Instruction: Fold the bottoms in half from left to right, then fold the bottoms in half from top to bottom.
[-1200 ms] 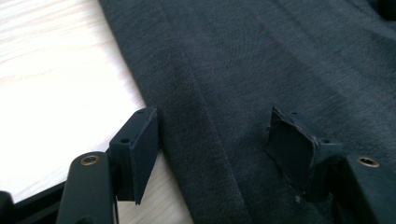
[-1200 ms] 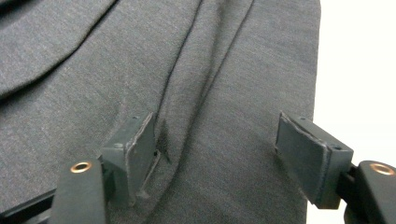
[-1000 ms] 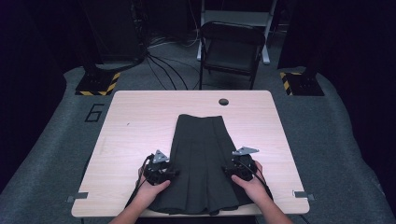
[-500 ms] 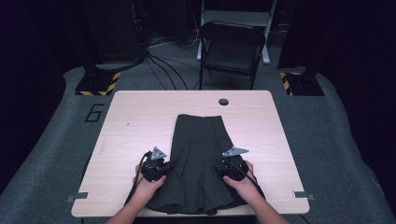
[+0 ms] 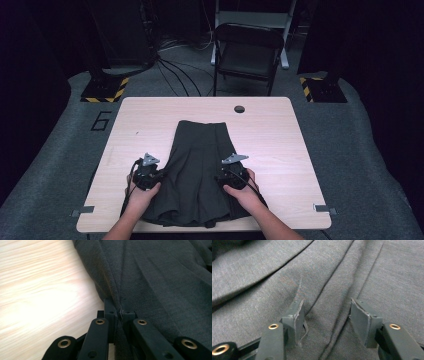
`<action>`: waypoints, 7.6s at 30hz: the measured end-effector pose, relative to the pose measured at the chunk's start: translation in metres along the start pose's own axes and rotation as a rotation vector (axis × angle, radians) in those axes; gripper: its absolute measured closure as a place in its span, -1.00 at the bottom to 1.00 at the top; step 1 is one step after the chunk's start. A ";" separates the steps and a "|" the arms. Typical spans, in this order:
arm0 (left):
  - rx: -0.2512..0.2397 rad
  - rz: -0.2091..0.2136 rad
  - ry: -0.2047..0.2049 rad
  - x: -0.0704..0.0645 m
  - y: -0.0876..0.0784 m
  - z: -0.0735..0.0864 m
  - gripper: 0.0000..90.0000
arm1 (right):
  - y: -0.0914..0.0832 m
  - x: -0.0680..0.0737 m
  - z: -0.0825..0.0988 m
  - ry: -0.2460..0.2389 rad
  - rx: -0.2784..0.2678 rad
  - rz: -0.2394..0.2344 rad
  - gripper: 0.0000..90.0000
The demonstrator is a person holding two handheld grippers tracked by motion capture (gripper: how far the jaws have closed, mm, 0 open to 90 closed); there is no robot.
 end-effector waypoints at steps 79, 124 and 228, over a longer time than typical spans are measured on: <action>-0.070 0.199 0.126 -0.061 -0.033 -0.016 0.20 | -0.062 -0.024 0.003 0.005 -0.080 0.020 0.25; 0.016 0.203 0.239 -0.076 -0.001 0.012 0.01 | -0.040 -0.001 0.037 -0.095 0.034 -0.037 0.05; -0.058 0.132 -0.062 0.006 0.057 -0.101 0.11 | -0.047 0.004 0.049 -0.117 0.045 -0.086 -0.19</action>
Point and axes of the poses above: each handheld gripper's, and its own axes: y roughly forward along the jaws, z roughly out of its underside, x roughly to its left, the point moved 2 cm from there along y, roughly forward along the jaws, and after that the axes turned 15 degrees about -z, right-handed, at the moved point
